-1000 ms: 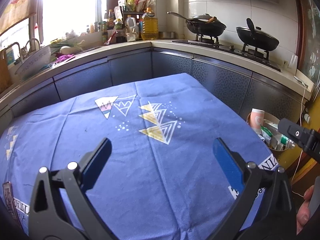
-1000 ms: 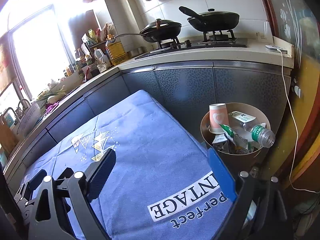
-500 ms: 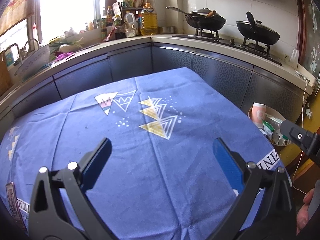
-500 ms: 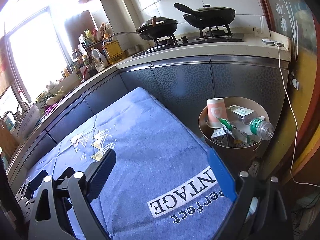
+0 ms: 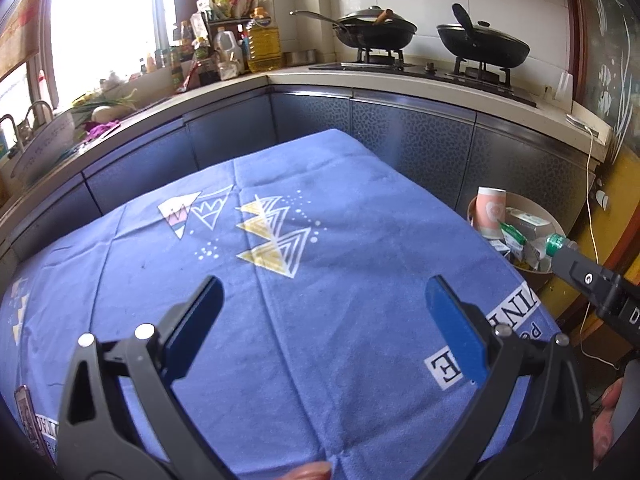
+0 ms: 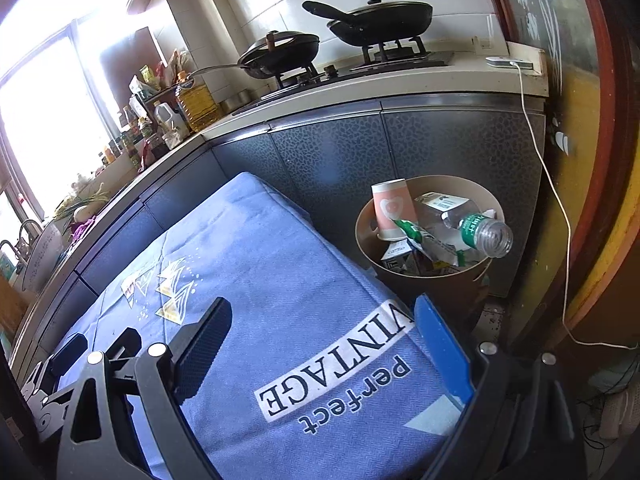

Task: Collect trash

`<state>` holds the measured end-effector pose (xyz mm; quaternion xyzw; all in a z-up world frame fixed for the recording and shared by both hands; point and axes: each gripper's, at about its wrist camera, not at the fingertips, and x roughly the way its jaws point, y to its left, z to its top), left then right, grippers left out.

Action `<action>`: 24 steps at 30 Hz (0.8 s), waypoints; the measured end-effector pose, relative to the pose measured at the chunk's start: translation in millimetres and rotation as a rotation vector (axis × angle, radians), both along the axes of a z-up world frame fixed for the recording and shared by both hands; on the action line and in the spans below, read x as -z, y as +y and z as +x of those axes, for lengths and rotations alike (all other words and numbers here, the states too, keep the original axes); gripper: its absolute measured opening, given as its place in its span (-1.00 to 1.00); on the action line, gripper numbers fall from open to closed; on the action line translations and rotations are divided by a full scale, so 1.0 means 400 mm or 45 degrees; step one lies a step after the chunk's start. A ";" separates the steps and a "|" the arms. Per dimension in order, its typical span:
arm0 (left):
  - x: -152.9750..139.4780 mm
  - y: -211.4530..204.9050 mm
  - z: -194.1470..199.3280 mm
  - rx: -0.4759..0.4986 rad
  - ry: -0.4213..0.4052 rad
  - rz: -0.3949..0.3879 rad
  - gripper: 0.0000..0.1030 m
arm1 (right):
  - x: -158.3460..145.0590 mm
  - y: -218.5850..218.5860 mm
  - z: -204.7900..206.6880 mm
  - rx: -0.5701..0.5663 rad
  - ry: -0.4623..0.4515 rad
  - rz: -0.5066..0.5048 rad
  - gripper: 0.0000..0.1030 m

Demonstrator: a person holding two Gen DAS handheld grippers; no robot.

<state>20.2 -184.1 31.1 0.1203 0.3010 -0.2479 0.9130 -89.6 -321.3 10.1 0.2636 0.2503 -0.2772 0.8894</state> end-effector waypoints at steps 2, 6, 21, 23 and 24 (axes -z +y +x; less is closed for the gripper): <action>-0.001 -0.022 -0.008 0.024 -0.002 0.003 0.88 | 0.002 -0.014 -0.015 0.020 0.001 0.004 0.77; 0.000 -0.065 -0.025 0.073 0.002 0.011 0.88 | 0.004 -0.038 -0.047 0.062 0.001 0.008 0.77; 0.019 -0.179 -0.087 0.233 0.000 0.096 0.88 | 0.048 -0.114 -0.123 0.173 0.007 0.103 0.77; 0.024 -0.183 -0.088 0.236 0.011 0.103 0.88 | 0.048 -0.117 -0.123 0.170 0.003 0.103 0.77; 0.025 -0.184 -0.090 0.235 0.010 0.107 0.88 | 0.048 -0.117 -0.124 0.170 0.001 0.103 0.77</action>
